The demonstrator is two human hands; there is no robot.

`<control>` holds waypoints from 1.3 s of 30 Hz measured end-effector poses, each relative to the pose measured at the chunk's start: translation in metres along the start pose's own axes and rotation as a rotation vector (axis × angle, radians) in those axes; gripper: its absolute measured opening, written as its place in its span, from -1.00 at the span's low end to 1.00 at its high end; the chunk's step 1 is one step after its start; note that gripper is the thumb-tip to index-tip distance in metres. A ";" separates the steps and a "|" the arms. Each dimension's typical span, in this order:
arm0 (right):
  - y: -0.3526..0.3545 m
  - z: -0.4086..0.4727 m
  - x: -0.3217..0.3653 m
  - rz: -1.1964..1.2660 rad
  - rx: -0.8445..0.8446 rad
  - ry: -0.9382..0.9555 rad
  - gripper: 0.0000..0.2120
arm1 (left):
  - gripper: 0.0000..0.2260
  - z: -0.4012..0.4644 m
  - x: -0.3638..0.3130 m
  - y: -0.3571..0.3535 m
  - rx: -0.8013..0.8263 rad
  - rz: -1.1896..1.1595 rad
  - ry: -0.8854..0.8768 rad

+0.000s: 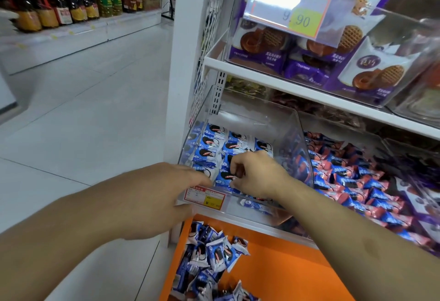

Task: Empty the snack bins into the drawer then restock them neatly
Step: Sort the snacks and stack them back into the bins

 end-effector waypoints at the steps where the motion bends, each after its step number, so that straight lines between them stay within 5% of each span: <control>1: 0.001 -0.001 -0.001 0.008 0.008 -0.003 -0.82 | -0.24 -0.005 -0.044 0.015 0.068 -0.011 -0.049; 3: 0.010 -0.008 -0.001 0.069 0.010 0.011 -0.77 | -0.49 -0.015 -0.098 0.046 -0.023 0.150 -0.075; 8: 0.061 -0.080 0.004 0.493 -0.119 0.186 -0.75 | -0.61 -0.024 -0.158 0.071 -0.129 0.152 -0.224; 12: 0.037 -0.158 -0.014 0.763 0.097 0.234 -0.87 | -0.60 -0.024 -0.174 0.040 -0.055 0.141 -0.268; 15: -0.042 -0.184 -0.043 0.555 0.325 0.108 -0.80 | -0.59 -0.015 -0.166 -0.025 0.156 0.181 -0.221; 19: -0.181 -0.181 -0.095 0.163 0.565 -0.018 -0.26 | -0.31 -0.004 -0.138 -0.126 0.448 0.239 -0.126; 23: -0.266 -0.164 -0.115 0.123 0.628 -0.042 0.03 | -0.10 0.012 -0.109 -0.195 0.563 0.185 -0.017; 31: -0.345 -0.169 -0.101 0.045 0.558 0.112 -0.18 | 0.11 0.023 -0.034 -0.307 0.612 -0.072 0.373; 36: -0.351 -0.167 -0.112 -0.065 0.468 0.144 -0.25 | 0.08 0.020 -0.021 -0.331 0.596 0.100 0.252; 39: -0.349 -0.164 -0.113 -0.036 0.430 0.137 -0.29 | -0.11 0.028 -0.023 -0.328 0.486 0.162 0.182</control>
Point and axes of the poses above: each hand's wrist, its own z-axis towards the middle knuckle, its own y-axis out of the back of the hand, x = y × z, the point moved 8 cm from there along z, towards the middle knuckle, and after that the axes turned 13 degrees about -y, right-handed, at the moved point
